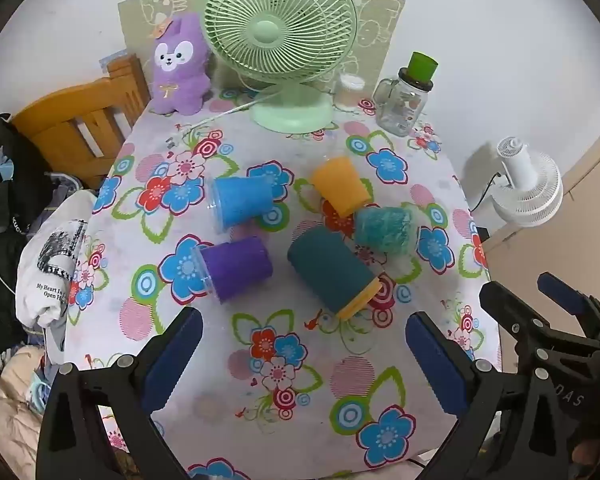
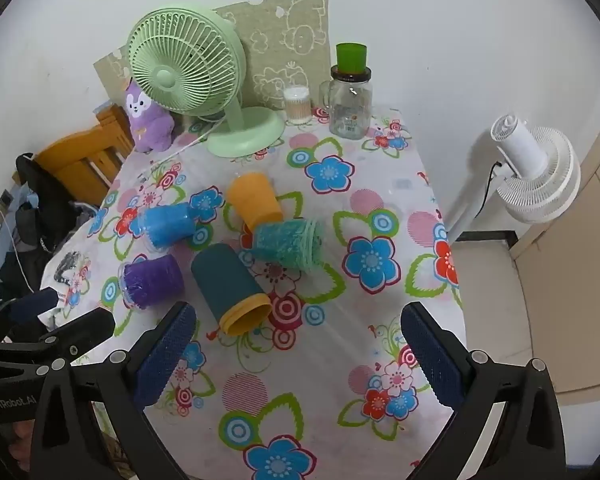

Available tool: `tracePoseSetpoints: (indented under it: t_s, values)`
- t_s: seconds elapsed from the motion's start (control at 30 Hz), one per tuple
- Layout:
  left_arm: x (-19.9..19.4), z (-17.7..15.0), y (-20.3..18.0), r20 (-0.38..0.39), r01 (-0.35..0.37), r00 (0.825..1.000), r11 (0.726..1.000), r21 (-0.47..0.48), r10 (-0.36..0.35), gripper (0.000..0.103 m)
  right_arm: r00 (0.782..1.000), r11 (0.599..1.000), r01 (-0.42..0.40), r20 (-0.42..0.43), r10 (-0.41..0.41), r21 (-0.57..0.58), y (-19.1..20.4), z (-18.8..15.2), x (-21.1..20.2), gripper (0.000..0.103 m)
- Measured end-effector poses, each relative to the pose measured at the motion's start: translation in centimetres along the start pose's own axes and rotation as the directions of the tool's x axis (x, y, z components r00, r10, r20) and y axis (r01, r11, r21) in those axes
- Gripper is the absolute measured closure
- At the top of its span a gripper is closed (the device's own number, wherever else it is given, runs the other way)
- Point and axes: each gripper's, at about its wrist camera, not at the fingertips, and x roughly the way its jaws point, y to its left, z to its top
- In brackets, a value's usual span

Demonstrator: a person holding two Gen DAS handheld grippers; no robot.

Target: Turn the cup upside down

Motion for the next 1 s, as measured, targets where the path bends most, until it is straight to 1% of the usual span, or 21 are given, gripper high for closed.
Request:
tracePoseSetpoints:
  t_s: [0.1,0.13,0.2,0.23,0.33,0.43,0.47,1.0]
  values:
    - [-0.1,-0.1,0.1,0.005,0.003,1.000,1.000,0.003,-0.003,0.001,1.000,1.000,-0.007,-0.004,0.007,0.012,0.1,0.1,0.2,0.000]
    - [-0.1,-0.1,0.1,0.006,0.004,1.000,1.000,0.003,-0.004,0.001,1.000,1.000,-0.002,0.016,0.002,0.004,0.2,-0.2,-0.6,0.000]
    - [-0.7,-0.3,0.9,0.008,0.012,1.000,1.000,0.005,-0.012,0.001,1.000,1.000,0.005,0.025,-0.004,-0.006,0.5,-0.4,-0.8,0.000]
    - [-0.5,-0.1,0.6,0.005,-0.006,1.000,1.000,0.006,0.006,0.001,1.000,1.000,0.010,0.027,-0.010,-0.008,0.7,-0.6,-0.9,0.000]
    - [-0.8,-0.1,1.0,0.007,-0.010,1.000,1.000,0.012,0.010,0.001,0.999,1.000,0.020,0.035,-0.020,-0.012,1.2,-0.7,-1.4,0.000]
    - [-1.1,0.0,1.5,0.009,-0.018,1.000,1.000,0.018,0.017,0.001,0.999,0.999,0.032,0.032,-0.031,-0.015,1.6,-0.7,-1.3,0.000]
    - [-1.4,-0.1,0.7,0.014,-0.031,0.999,0.999,0.024,0.031,0.001,0.999,0.999,0.033,0.033,-0.033,-0.015,1.7,-0.7,-1.3,0.000]
    - [-1.5,0.2,1.5,0.016,-0.046,0.999,0.998,0.042,0.046,0.001,0.999,0.999,0.032,0.028,-0.032,-0.008,2.0,-0.7,-1.4,0.000]
